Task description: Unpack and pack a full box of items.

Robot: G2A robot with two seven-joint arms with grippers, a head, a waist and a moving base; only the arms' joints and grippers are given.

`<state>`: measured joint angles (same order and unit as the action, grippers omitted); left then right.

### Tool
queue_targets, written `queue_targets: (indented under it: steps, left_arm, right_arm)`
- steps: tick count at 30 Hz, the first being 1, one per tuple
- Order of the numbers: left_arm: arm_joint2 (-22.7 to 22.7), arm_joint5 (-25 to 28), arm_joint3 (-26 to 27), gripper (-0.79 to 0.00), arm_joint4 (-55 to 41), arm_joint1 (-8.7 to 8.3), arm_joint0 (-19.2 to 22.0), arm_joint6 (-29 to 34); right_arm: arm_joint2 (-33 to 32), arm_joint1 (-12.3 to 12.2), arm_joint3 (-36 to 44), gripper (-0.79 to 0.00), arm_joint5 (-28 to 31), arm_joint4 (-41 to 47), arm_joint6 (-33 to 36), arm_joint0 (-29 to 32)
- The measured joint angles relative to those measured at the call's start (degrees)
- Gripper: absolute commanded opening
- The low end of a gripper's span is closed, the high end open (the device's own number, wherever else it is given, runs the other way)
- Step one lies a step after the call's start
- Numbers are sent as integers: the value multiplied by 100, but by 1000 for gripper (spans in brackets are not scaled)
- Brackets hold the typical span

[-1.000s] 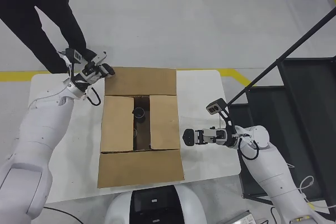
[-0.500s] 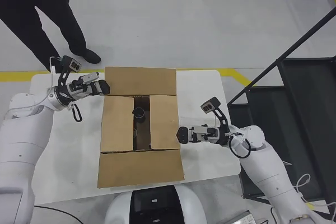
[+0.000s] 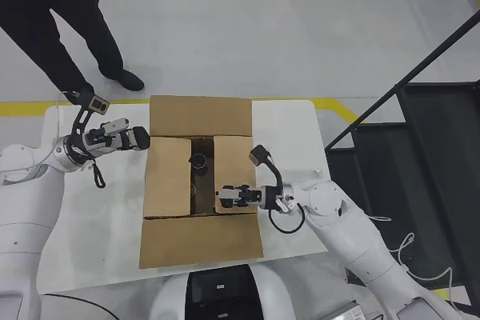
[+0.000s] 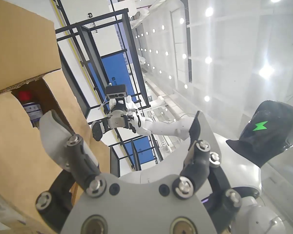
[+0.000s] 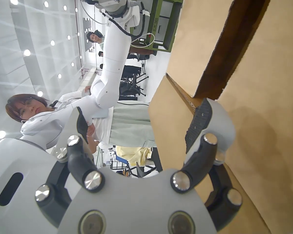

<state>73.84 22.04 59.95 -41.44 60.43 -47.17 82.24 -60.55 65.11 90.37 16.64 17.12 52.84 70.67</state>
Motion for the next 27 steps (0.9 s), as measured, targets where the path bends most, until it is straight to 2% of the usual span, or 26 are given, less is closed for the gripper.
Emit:
queue_targets:
  steps: [12, 15, 18, 27]
  left_arm:
    - [0, 0, 1, 0, 0, 0, -1, 0]
    - [-8, -84, 133, 0, 144, -6, -86, -218]
    - [12, -178, 297, 0, 248, -21, -172, -431]
    - [27, -274, 477, 0, 333, -39, -254, -513]
  right_arm:
    - [-1, 0, -2, 0, 1, 8, 9, 0]
    - [69, 25, 53, 0, -62, 70, -155, 16]
    - [292, 90, 58, 0, -181, -76, -366, -173]
    - [1178, 377, -456, 0, -740, -745, -1022, -924]
